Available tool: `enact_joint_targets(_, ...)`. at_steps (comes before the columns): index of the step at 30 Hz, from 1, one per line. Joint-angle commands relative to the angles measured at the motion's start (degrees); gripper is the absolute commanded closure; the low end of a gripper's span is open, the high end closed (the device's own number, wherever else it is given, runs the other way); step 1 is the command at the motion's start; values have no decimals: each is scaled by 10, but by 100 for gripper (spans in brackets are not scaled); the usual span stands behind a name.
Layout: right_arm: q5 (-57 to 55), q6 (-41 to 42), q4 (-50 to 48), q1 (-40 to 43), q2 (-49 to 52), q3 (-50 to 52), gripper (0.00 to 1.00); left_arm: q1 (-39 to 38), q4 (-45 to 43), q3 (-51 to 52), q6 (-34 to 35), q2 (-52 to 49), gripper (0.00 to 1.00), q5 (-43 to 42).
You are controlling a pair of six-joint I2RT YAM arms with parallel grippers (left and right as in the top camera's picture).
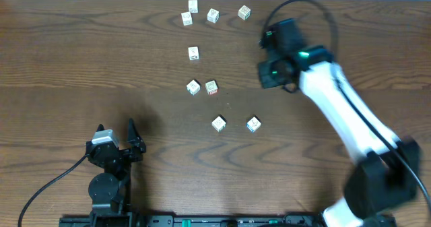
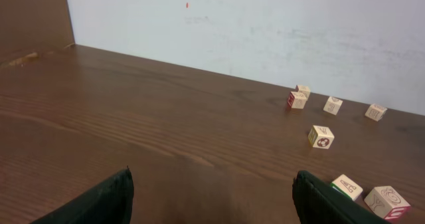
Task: Lift 5 blocks
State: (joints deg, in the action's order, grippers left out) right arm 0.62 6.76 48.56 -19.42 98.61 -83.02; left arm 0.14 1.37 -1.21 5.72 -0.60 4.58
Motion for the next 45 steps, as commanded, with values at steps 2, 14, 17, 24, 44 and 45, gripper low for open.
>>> enact_joint_targets(2, -6, 33, -19, 25, -48, 123, 99, -2, 25, 10, -8, 3, 23, 5)
enact_joint_targets(14, 14, 106, -113, -19, -50, 294, 98, -2, 24, 10, -8, 3, 23, 5)
enact_joint_targets(17, 14, 115, -115, -35, -50, 299, 98, -2, 24, 10, -8, 3, 23, 5)
enact_joint_targets(24, 14, 142, -124, -78, -50, 311, 94, -2, 24, 10, -8, 3, 23, 5)
enact_joint_targets(44, 35, 142, -195, -88, -50, 314, 80, -2, 24, 10, -8, 3, 23, 5)
enact_joint_targets(45, 35, 142, -196, -88, -50, 314, 80, -2, 24, 10, -8, 3, 23, 5)
